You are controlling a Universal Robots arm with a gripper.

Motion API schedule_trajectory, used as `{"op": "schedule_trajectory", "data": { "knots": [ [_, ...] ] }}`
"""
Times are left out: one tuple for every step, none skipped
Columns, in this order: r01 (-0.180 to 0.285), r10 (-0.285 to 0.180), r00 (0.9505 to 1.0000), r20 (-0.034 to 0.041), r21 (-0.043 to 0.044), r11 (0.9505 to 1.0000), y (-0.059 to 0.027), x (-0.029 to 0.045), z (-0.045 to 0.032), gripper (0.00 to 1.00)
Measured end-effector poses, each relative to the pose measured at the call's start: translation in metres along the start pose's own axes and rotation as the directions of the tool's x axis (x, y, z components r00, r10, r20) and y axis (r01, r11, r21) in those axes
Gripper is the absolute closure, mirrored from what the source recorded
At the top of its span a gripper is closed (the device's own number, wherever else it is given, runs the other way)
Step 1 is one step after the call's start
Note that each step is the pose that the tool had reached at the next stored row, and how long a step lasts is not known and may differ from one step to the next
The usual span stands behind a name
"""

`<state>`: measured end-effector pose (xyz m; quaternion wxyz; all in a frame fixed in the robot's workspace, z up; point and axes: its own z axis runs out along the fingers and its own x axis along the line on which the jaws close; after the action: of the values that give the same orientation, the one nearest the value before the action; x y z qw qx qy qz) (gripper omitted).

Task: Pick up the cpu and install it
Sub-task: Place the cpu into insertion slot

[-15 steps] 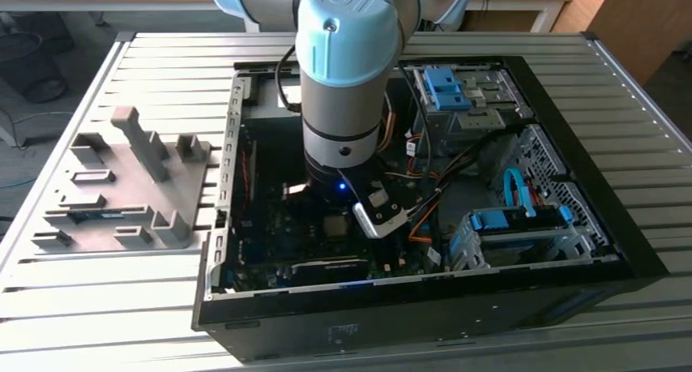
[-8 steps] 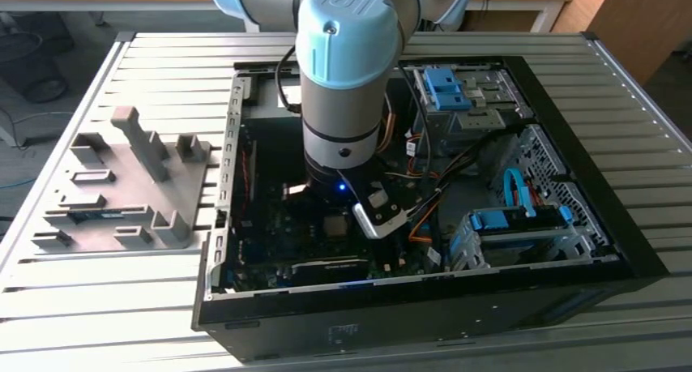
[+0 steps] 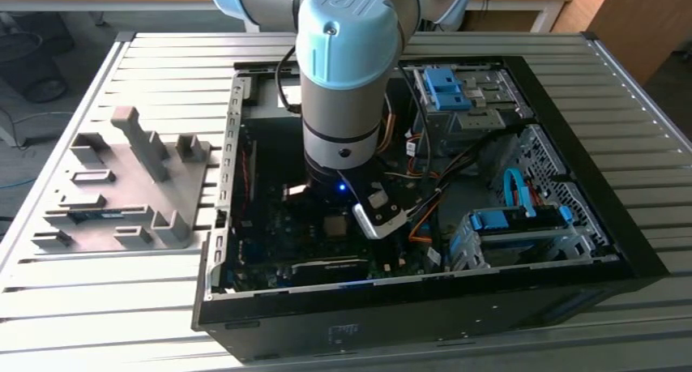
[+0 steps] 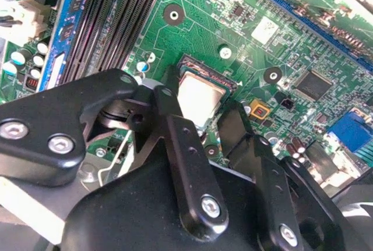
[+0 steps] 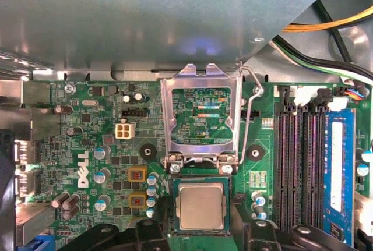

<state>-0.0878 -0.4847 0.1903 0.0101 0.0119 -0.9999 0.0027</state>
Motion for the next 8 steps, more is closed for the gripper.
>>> {"op": "schedule_trajectory", "data": {
  "knots": [
    [0.0, 0.0, 1.0, 0.0, 0.0001, 1.0, 0.0, 0.0, 0.0, 0.47],
    [0.0, 0.0, 1.0, -0.0001, 0.0003, 1.0, 0.0, 0.0, 0.0, 0.54],
    [0.0, 0.0, 1.0, -0.0001, 0.0001, 1.0, 0.0, 0.0, 0.0, 0.57],
    [0.0, 0.0, 1.0, 0.0, 0.0001, 1.0, 0.0, 0.0, 0.0001, 0.57],
    [0.0, 0.0, 1.0, 0.0, 0.0, 1.0, 0.0, 0.0, 0.0002, 0.57],
    [0.0, 0.0, 1.0, 0.0, 0.0, 1.0, 0.0, 0.0, 0.0002, 0.57],
    [0.0, 0.0, 1.0, 0.0, 0.0, 1.0, 0.0, 0.0, 0.0002, 0.57],
    [0.0, 0.0, 1.0, 0.0, 0.0, 1.0, 0.0, 0.0, 0.0002, 0.57]
  ]
}}
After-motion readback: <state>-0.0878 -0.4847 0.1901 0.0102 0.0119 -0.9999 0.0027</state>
